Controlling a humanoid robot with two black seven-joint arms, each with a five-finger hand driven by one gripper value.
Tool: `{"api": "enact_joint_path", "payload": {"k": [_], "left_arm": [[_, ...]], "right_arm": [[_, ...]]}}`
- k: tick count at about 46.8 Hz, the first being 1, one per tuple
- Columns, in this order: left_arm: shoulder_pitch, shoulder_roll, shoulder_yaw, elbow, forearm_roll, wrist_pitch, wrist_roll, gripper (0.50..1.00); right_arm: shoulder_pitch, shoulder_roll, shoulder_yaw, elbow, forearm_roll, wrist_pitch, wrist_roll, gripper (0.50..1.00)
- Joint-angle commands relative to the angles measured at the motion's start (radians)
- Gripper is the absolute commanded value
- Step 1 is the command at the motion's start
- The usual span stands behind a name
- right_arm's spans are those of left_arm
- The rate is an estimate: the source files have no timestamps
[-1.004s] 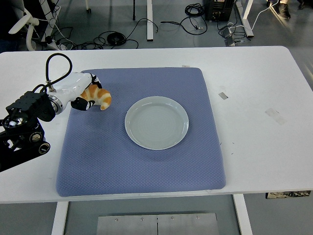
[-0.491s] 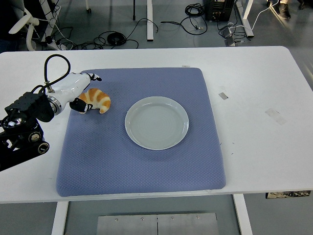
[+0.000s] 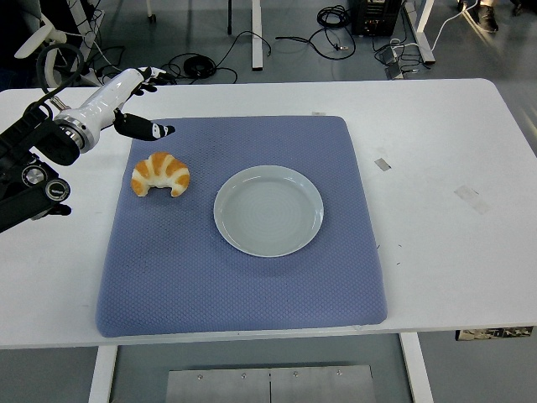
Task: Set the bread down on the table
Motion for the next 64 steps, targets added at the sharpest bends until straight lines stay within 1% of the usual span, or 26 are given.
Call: {"api": "enact_joint_path", "payload": {"k": [1,7,12,14,18,25,30,36,43,48,52,56,64], "left_arm": [[0.003,0.017,-0.007,0.019,-0.066,0.040,-0.045,0.839],[0.028,0.026,-0.017,0.048,-0.221,0.092,-0.131,0.839],[0.054,0.058,-0.071,0.057,-0.356,0.103,-0.186,0.840],[0.075,0.066,-0.100,0.060,-0.392,0.103,-0.216,0.840],[0.117,0.066,-0.161,0.071,-0.419,0.103,-0.261,0.840],[0.195,0.053,-0.254,0.089,-0.424,0.097,-0.296,0.846],[0.246,0.026,-0.312,0.100,-0.444,0.094,-0.312,0.851],[0.272,0.012,-0.329,0.105,-0.447,0.092,-0.319,0.851],[0.275,0.011,-0.330,0.103,-0.450,0.086,-0.352,0.851],[0.276,0.015,-0.341,0.103,-0.459,0.083,-0.355,0.852],[0.279,0.018,-0.364,0.103,-0.461,0.058,-0.356,0.855],[0.299,0.018,-0.399,0.103,-0.459,0.043,-0.355,0.860],[0.301,0.018,-0.407,0.105,-0.459,0.041,-0.358,0.864]], "right_arm": [[0.000,0.000,-0.001,0.000,0.000,0.000,0.000,1.000],[0.000,0.000,0.000,0.000,0.000,0.000,0.000,1.000],[0.000,0.000,0.000,0.000,0.000,0.000,0.000,1.000],[0.000,0.000,0.000,0.000,0.000,0.000,0.000,1.000],[0.000,0.000,0.000,0.000,0.000,0.000,0.000,1.000],[0.000,0.000,-0.001,0.000,0.000,0.000,0.000,1.000],[0.000,0.000,0.000,0.000,0.000,0.000,0.000,1.000],[0.000,0.000,-0.001,0.000,0.000,0.000,0.000,1.000],[0.000,0.000,-0.001,0.000,0.000,0.000,0.000,1.000],[0.000,0.000,-0.001,0.000,0.000,0.000,0.000,1.000],[0.002,0.000,0.000,0.005,0.000,0.001,0.000,1.000],[0.026,0.000,0.003,0.017,0.000,0.003,0.000,1.000],[0.040,0.000,-0.003,0.009,0.000,0.001,0.000,1.000]]}}
